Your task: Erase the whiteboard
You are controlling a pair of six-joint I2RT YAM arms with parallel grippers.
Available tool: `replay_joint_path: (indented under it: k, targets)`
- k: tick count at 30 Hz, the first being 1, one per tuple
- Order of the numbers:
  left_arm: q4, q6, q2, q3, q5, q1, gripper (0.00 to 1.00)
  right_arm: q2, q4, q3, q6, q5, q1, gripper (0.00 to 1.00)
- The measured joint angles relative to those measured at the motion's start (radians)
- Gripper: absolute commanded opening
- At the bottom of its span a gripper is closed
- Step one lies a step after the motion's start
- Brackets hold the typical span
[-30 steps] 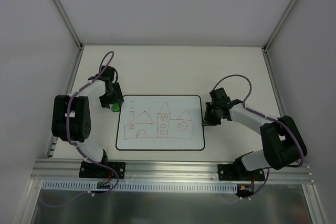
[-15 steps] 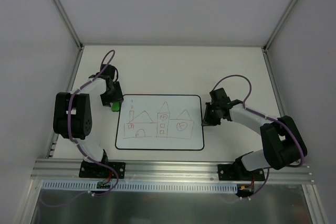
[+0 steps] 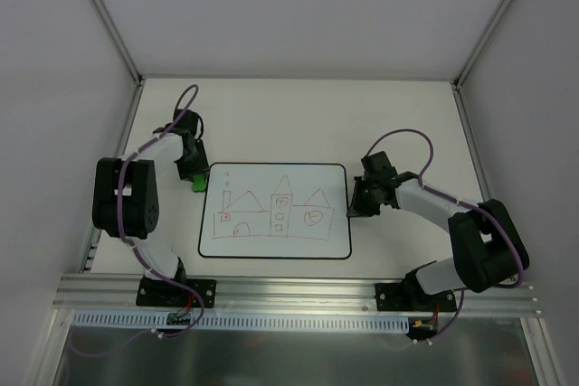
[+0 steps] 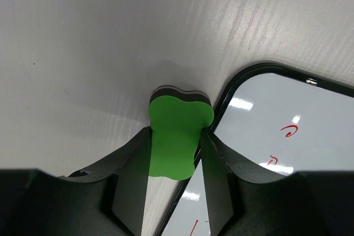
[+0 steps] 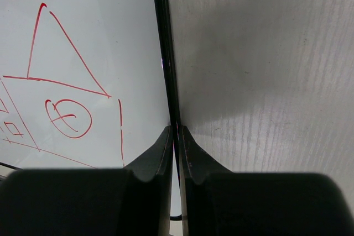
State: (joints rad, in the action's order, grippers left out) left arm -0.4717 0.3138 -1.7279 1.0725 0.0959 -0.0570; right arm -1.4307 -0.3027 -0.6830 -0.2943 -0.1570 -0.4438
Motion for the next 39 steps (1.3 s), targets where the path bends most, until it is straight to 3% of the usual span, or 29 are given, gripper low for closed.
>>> replay_joint_path:
  k: [1,2,6,10,16,20,26,31,33,34,39]
  targets:
    - [0.0,0.001,0.0,0.0,-0.002,0.0,0.37,0.0,0.0,0.0,0.0,0.0,0.0,0.08]
    - [0.001,0.003,0.0,-0.001,-0.002,0.0,0.29,0.0,0.0,0.0,0.0,0.0,0.0,0.08]
    - [0.002,0.01,0.002,-0.002,-0.004,0.0,0.12,0.0,0.0,0.0,0.0,0.0,0.0,0.08]
    - [0.005,0.018,0.023,-0.016,-0.01,0.0,0.03,-0.001,0.0,0.0,0.0,0.0,0.0,0.08]
    - [0.002,0.042,0.126,-0.066,-0.022,-0.017,0.0,-0.003,0.002,0.0,0.005,0.001,0.0,0.06]
    - [0.01,0.062,0.175,-0.089,0.006,-0.085,0.0,-0.003,0.0,0.0,0.014,0.006,0.0,0.06]
    - [-0.031,0.124,0.19,-0.109,-0.101,-0.22,0.0,-0.003,0.006,0.0,0.016,0.002,0.0,0.06]
    - [-0.08,0.142,0.195,-0.109,-0.114,-0.229,0.13,-0.003,0.008,0.0,0.018,0.001,0.0,0.06]
    - [-0.095,0.14,0.197,-0.105,-0.115,-0.23,0.27,-0.003,0.009,0.0,0.018,0.0,0.0,0.06]
    - [-0.098,0.138,0.199,-0.103,-0.116,-0.23,0.39,-0.003,0.009,0.0,0.018,0.0,0.0,0.06]
    - [-0.118,0.111,0.215,-0.07,-0.105,-0.23,0.72,-0.003,0.011,0.0,0.019,-0.001,0.0,0.06]
